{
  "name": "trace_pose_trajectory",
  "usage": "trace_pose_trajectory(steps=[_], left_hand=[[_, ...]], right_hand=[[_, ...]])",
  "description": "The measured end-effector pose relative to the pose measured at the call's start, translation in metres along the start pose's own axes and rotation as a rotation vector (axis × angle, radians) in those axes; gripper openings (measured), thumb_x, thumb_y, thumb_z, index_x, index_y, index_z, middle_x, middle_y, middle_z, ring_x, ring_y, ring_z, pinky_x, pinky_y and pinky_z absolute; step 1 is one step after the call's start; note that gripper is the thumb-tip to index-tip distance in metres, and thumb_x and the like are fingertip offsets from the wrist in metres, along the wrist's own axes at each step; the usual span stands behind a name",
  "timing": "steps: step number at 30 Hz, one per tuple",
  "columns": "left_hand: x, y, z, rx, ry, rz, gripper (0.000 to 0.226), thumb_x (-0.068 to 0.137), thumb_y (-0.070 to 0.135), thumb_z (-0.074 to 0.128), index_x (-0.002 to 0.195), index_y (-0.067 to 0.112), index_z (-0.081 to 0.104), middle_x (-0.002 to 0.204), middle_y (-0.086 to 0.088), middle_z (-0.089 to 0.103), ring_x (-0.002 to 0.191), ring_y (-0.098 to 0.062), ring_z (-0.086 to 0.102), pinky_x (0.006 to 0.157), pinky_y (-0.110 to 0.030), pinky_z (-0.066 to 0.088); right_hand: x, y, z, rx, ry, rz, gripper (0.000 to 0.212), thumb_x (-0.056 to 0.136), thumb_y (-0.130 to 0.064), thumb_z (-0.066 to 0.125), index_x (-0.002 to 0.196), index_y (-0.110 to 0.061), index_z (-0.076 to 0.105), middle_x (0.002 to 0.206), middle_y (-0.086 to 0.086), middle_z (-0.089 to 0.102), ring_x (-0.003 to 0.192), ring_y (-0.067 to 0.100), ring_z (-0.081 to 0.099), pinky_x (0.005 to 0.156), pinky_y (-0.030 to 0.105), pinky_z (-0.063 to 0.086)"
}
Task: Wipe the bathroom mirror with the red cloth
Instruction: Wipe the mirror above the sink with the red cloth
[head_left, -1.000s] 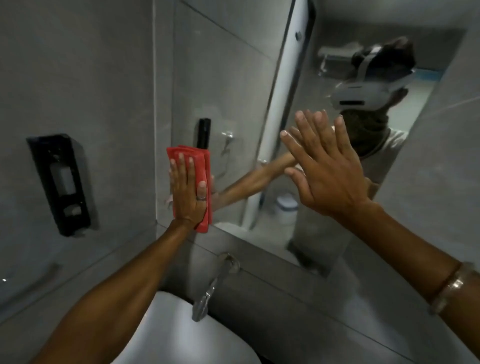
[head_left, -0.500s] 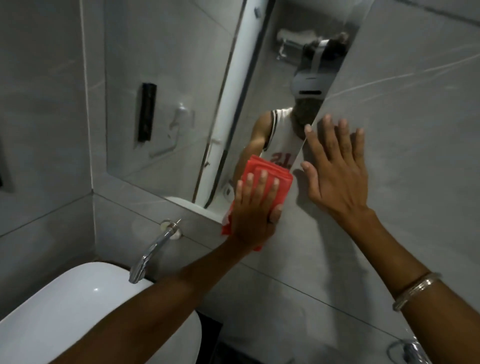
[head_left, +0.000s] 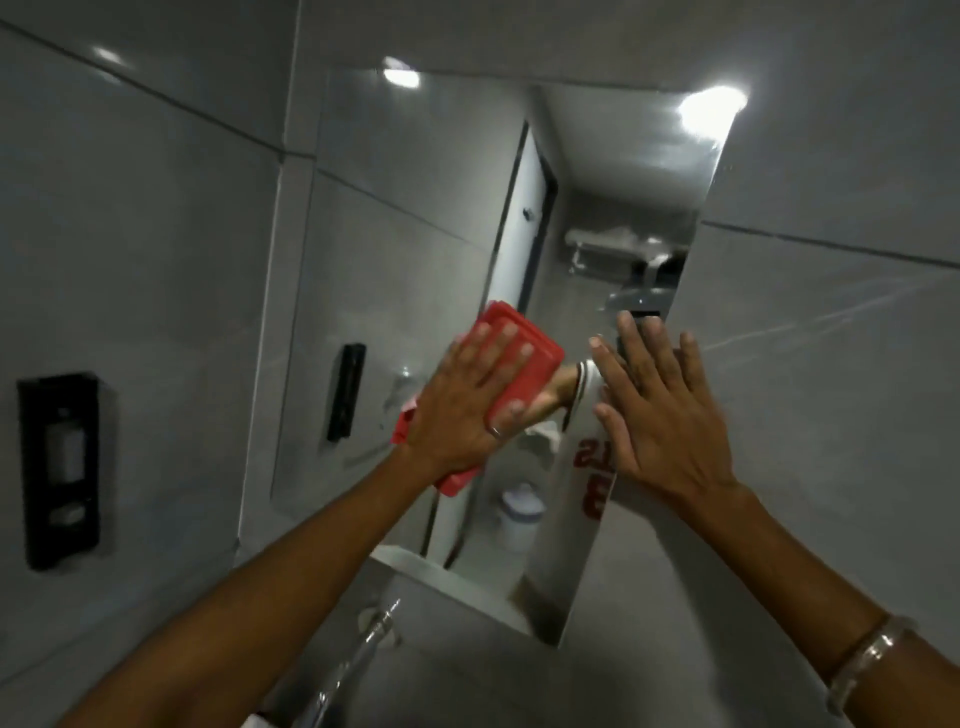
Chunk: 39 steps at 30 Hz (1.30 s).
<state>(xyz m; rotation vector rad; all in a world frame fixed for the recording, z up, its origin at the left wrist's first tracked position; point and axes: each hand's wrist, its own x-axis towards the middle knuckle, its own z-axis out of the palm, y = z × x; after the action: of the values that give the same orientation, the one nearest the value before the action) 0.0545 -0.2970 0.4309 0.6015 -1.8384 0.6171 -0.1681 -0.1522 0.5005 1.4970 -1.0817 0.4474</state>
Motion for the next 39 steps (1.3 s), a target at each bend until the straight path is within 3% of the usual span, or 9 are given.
trace_pose_trajectory(steps=[3, 7, 10, 15, 19, 24, 30, 33, 39], left_hand=[[0.034, -0.044, -0.031, -0.002, 0.024, -0.229, 0.068, 0.107, 0.045, 0.032, 0.166, 0.018, 0.014, 0.175, -0.008, 0.01, 0.163, -0.026, 0.001, 0.133, -0.047, 0.001], [0.087, -0.083, -0.066, -0.1, 0.17, -0.569, 0.064, 0.109, 0.045, 0.021, 0.167, 0.02, 0.01, 0.176, -0.006, 0.005, 0.164, -0.026, 0.001, 0.133, -0.052, 0.004], [0.137, -0.092, -0.079, -0.101, 0.201, -0.601, 0.063, 0.11, 0.045, 0.016, 0.167, 0.022, 0.001, 0.176, -0.004, -0.004, 0.163, -0.025, -0.006, 0.133, -0.055, -0.002], [0.195, -0.076, -0.086, -0.06, 0.191, -0.479, 0.068, 0.107, 0.051, 0.009, 0.167, 0.021, -0.001, 0.176, -0.007, -0.006, 0.163, -0.028, -0.008, 0.132, -0.057, -0.005], [0.239, -0.032, -0.083, 0.006, 0.127, -0.188, 0.081, 0.101, 0.068, -0.003, 0.166, 0.02, -0.005, 0.175, -0.009, -0.011, 0.163, -0.03, -0.009, 0.132, -0.058, -0.004], [0.26, 0.03, -0.057, 0.065, 0.094, 0.105, 0.068, 0.111, 0.052, 0.016, 0.167, 0.016, 0.005, 0.176, -0.012, -0.001, 0.163, -0.033, -0.003, 0.132, -0.058, 0.003], [0.202, 0.071, -0.037, 0.075, 0.069, 0.121, 0.067, 0.111, 0.05, 0.023, 0.167, 0.013, 0.013, 0.175, -0.016, 0.007, 0.163, -0.035, 0.004, 0.132, -0.056, 0.006], [0.143, 0.092, -0.014, 0.048, 0.034, 0.225, 0.065, 0.111, 0.05, 0.026, 0.165, 0.015, 0.021, 0.174, -0.016, 0.015, 0.162, -0.037, 0.011, 0.13, -0.059, 0.013], [0.023, 0.099, 0.03, -0.007, -0.013, 0.352, 0.069, 0.107, 0.056, 0.041, 0.162, 0.016, 0.032, 0.173, -0.013, 0.018, 0.162, -0.035, 0.011, 0.132, -0.056, 0.011]], right_hand=[[0.027, 0.0, -0.005, 0.0, 0.025, 0.031, 0.065, 0.105, -0.045, 0.033, 0.162, -0.014, 0.031, 0.171, 0.018, 0.018, 0.159, 0.037, 0.015, 0.129, 0.056, 0.009], [0.044, 0.016, -0.017, 0.004, 0.003, 0.067, 0.066, 0.103, -0.046, 0.031, 0.161, -0.015, 0.031, 0.171, 0.018, 0.019, 0.159, 0.037, 0.015, 0.129, 0.057, 0.012], [0.049, 0.038, -0.024, -0.001, 0.005, 0.096, 0.065, 0.103, -0.047, 0.03, 0.16, -0.016, 0.034, 0.171, 0.016, 0.02, 0.159, 0.034, 0.013, 0.128, 0.057, 0.014], [0.046, 0.07, -0.031, 0.022, 0.031, 0.2, 0.066, 0.104, -0.047, 0.026, 0.163, -0.017, 0.028, 0.173, 0.012, 0.011, 0.161, 0.028, 0.004, 0.13, 0.052, 0.004], [0.036, 0.077, -0.027, 0.031, 0.005, 0.25, 0.067, 0.104, -0.049, 0.02, 0.165, -0.019, 0.018, 0.174, 0.01, -0.001, 0.162, 0.028, -0.004, 0.131, 0.049, -0.004], [0.023, 0.078, -0.022, 0.025, 0.015, 0.37, 0.069, 0.104, -0.05, 0.02, 0.166, -0.019, 0.013, 0.174, 0.011, -0.001, 0.161, 0.026, -0.008, 0.131, 0.049, -0.004], [-0.005, 0.07, -0.014, 0.024, 0.05, 0.356, 0.066, 0.105, -0.047, 0.025, 0.164, -0.018, 0.018, 0.173, 0.012, 0.008, 0.161, 0.025, -0.004, 0.132, 0.047, 0.0], [-0.017, 0.066, -0.01, 0.093, 0.101, 0.27, 0.063, 0.109, -0.044, 0.023, 0.161, -0.01, 0.03, 0.17, 0.021, 0.019, 0.16, 0.035, 0.011, 0.131, 0.049, 0.008], [-0.049, 0.051, -0.011, 0.28, 0.128, 0.159, 0.036, 0.107, -0.032, 0.038, 0.132, -0.009, 0.049, 0.162, 0.026, 0.032, 0.157, 0.035, 0.019, 0.13, 0.049, 0.018]])
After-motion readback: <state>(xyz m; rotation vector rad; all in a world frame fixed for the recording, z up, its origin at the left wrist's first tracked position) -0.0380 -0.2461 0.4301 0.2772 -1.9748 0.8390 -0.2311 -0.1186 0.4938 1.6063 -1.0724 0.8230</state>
